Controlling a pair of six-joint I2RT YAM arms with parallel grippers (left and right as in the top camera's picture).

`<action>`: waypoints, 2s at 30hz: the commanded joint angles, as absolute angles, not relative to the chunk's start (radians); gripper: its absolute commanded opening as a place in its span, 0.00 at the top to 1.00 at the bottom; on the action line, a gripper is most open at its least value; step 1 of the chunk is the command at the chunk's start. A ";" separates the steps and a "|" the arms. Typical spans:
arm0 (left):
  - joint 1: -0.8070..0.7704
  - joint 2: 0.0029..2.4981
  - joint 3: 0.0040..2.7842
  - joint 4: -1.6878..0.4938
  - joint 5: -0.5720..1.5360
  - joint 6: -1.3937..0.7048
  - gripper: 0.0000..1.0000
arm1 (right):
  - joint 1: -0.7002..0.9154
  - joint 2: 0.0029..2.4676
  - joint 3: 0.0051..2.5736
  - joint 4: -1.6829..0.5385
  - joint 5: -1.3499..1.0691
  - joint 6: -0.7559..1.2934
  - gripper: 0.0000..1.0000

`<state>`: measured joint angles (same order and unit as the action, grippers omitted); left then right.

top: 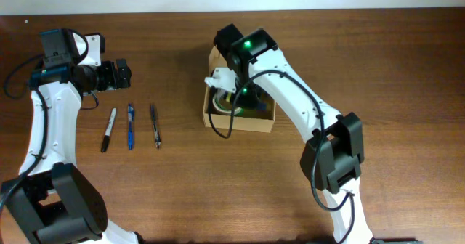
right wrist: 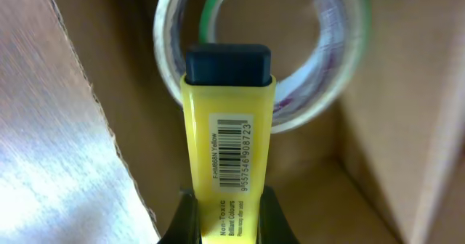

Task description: Pack container

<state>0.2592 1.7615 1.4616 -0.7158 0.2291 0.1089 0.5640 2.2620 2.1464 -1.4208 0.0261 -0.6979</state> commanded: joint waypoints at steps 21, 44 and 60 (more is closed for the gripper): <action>0.261 1.769 1.476 -0.716 0.240 0.122 0.01 | 0.610 2.264 2.045 -1.398 0.001 -0.699 0.87; 0.261 1.769 1.476 -0.716 0.240 0.122 0.01 | 0.542 1.902 2.068 -1.309 0.134 -0.446 0.39; 0.260 1.769 1.476 -0.720 0.278 0.121 0.01 | -0.285 1.621 2.065 -1.340 -0.134 0.030 0.01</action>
<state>0.2592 1.7618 1.4616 -0.7158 0.2413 0.1089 -0.1936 1.5620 2.0758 -1.3174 -0.0132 -0.0513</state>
